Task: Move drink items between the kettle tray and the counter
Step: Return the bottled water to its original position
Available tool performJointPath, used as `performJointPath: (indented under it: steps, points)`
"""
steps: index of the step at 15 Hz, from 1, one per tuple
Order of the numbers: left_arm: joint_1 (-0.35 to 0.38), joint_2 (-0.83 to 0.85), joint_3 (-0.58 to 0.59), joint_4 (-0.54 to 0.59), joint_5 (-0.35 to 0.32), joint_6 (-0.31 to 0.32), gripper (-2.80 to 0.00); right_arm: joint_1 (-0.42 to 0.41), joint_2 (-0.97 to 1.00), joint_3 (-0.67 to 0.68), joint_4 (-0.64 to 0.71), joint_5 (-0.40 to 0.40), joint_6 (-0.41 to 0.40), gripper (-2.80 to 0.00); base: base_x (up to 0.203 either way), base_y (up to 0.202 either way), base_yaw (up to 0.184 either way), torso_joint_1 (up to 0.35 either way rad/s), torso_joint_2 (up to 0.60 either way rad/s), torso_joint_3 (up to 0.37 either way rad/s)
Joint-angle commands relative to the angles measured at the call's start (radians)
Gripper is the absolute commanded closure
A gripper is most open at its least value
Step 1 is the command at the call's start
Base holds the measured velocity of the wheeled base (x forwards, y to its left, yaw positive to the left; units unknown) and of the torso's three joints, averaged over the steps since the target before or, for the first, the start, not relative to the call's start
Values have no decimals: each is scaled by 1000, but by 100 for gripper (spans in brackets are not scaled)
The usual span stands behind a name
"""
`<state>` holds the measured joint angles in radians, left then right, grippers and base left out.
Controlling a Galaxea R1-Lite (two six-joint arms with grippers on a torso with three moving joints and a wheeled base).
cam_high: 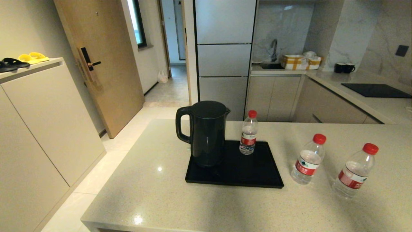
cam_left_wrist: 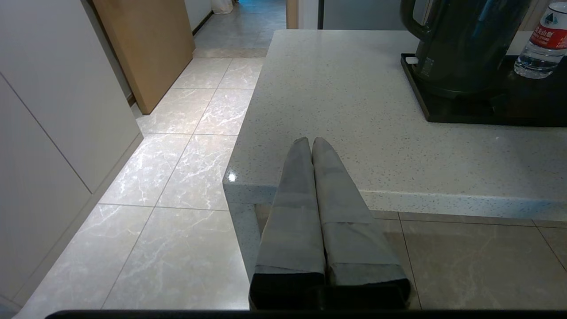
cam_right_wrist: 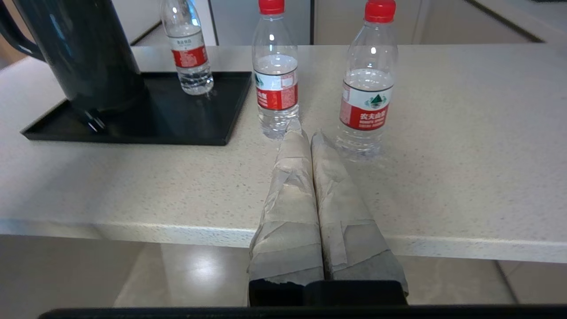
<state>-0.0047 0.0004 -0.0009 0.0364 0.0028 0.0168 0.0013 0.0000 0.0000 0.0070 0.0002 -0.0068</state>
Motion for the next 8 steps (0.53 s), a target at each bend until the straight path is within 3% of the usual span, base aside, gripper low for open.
performJointPath:
  steps: [1, 8]
  points:
    - [0, -2, 0, 0, 0, 0, 0, 0, 2, 2, -2, 0, 10, 0, 0, 0, 0, 0, 0, 0]
    - [0, 0, -1, 0, 0, 0, 0, 0, 3, 2, -2, 0, 13, 0, 0, 0, 0, 0, 0, 0]
